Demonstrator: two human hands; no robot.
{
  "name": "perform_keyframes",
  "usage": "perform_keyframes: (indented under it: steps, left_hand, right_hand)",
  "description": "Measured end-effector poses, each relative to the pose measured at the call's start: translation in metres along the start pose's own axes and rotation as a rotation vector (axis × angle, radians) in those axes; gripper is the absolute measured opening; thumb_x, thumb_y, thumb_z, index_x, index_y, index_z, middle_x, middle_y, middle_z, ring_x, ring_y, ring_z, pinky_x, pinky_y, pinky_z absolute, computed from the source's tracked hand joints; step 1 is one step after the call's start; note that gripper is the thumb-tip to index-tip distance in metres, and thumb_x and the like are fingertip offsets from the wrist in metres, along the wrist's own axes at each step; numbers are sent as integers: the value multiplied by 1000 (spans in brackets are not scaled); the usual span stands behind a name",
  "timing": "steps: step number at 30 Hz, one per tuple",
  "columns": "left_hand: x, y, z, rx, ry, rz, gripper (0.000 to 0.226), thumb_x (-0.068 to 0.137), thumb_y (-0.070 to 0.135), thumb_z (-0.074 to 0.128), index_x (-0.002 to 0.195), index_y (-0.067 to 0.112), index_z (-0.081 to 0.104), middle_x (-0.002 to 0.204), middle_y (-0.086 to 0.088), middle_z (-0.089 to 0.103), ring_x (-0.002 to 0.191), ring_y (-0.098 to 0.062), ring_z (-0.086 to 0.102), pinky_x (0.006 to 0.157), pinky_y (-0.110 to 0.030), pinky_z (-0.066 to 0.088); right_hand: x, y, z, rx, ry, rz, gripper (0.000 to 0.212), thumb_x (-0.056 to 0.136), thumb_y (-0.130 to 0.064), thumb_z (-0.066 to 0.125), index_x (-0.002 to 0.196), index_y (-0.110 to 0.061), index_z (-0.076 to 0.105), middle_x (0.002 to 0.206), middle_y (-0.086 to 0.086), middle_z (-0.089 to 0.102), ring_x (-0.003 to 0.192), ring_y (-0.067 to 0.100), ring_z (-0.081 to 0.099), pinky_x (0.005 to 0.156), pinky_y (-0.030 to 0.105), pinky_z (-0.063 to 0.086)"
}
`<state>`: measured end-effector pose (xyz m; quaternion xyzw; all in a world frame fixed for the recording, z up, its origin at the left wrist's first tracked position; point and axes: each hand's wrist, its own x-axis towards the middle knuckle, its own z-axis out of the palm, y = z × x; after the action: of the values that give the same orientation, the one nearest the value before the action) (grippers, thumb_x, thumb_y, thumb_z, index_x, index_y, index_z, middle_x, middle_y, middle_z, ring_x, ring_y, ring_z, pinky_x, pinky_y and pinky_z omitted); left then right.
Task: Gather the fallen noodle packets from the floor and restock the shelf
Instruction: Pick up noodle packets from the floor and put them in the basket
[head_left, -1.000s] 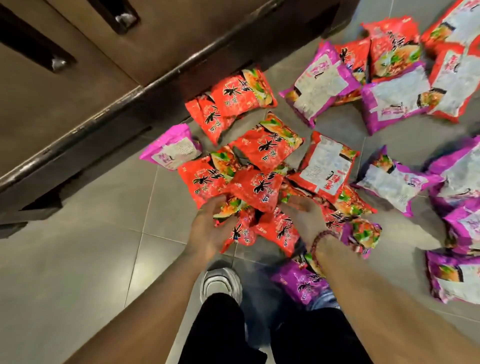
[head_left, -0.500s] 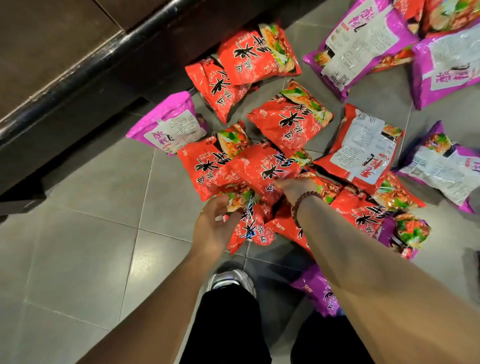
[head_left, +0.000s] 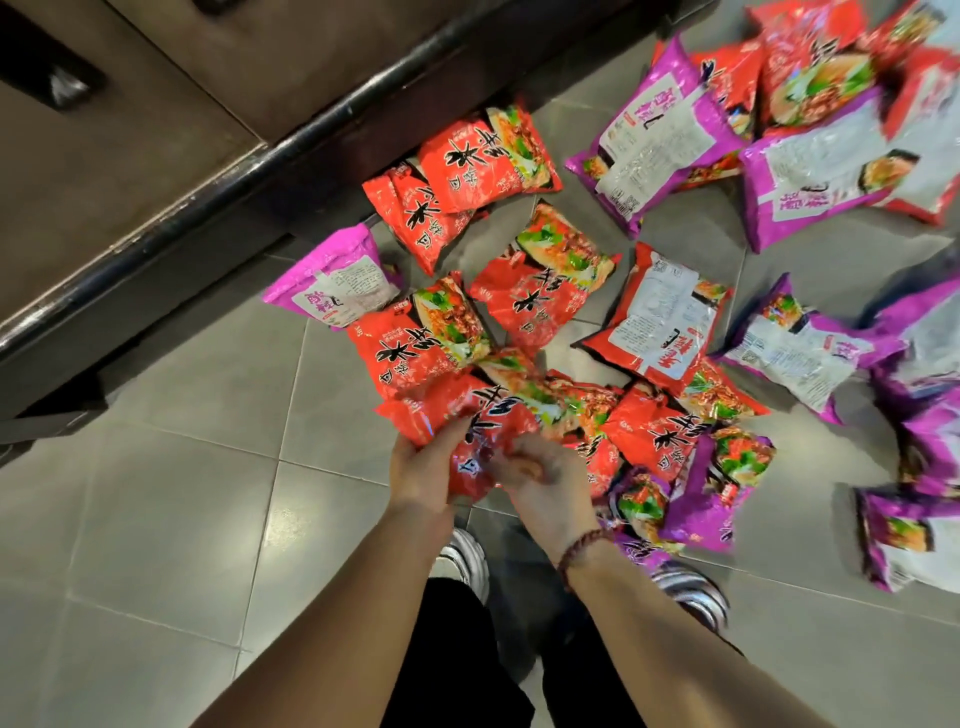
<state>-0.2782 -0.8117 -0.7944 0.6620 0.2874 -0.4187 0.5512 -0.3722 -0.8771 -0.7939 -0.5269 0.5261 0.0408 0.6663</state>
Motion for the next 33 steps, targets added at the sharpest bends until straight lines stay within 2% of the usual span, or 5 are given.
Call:
perform_keyframes:
  steps: [5, 12, 20, 28, 33]
  left_hand:
    - [4, 6, -16, -44, 45, 25, 36, 82, -3, 70, 112, 16, 63, 95, -6, 74, 81, -26, 73, 58, -35, 58]
    - [19, -6, -44, -72, 2, 80, 40, 87, -11, 59, 120, 11, 56, 78, 2, 74, 65, -16, 73, 50, -28, 56]
    - [46, -36, -72, -7, -28, 127, 36, 87, -6, 61, 117, 14, 60, 99, -4, 74, 88, -25, 73, 75, -40, 61]
    - [30, -21, -65, -53, -32, 107, 34, 88, -3, 63, 115, 16, 60, 93, -1, 76, 82, -21, 74, 62, -33, 60]
    - [-9, 7, -54, -110, -27, 107, 38, 89, 0, 62, 124, 16, 58, 103, -3, 74, 87, -21, 74, 62, -33, 60]
  right_hand:
    - [-6, 13, -23, 84, 59, 151, 6, 87, -21, 69, 89, -16, 68, 85, 1, 72, 71, 8, 65, 60, 16, 48]
    - [44, 75, -61, -142, 323, 529, 63, 77, -39, 77, 128, -10, 54, 126, 6, 61, 111, 29, 61, 98, 45, 49]
    - [90, 103, -39, -311, 345, 548, 117, 53, -58, 85, 140, -1, 33, 141, 15, 40, 129, 33, 42, 109, 46, 38]
    - [71, 78, -38, -124, 338, 384, 68, 62, -35, 89, 115, -6, 59, 110, 11, 66, 95, 25, 61, 90, 39, 52]
    - [30, 27, -58, 101, 289, 353, 112, 57, -37, 91, 145, -2, 31, 122, 6, 57, 122, 25, 50, 108, 44, 39]
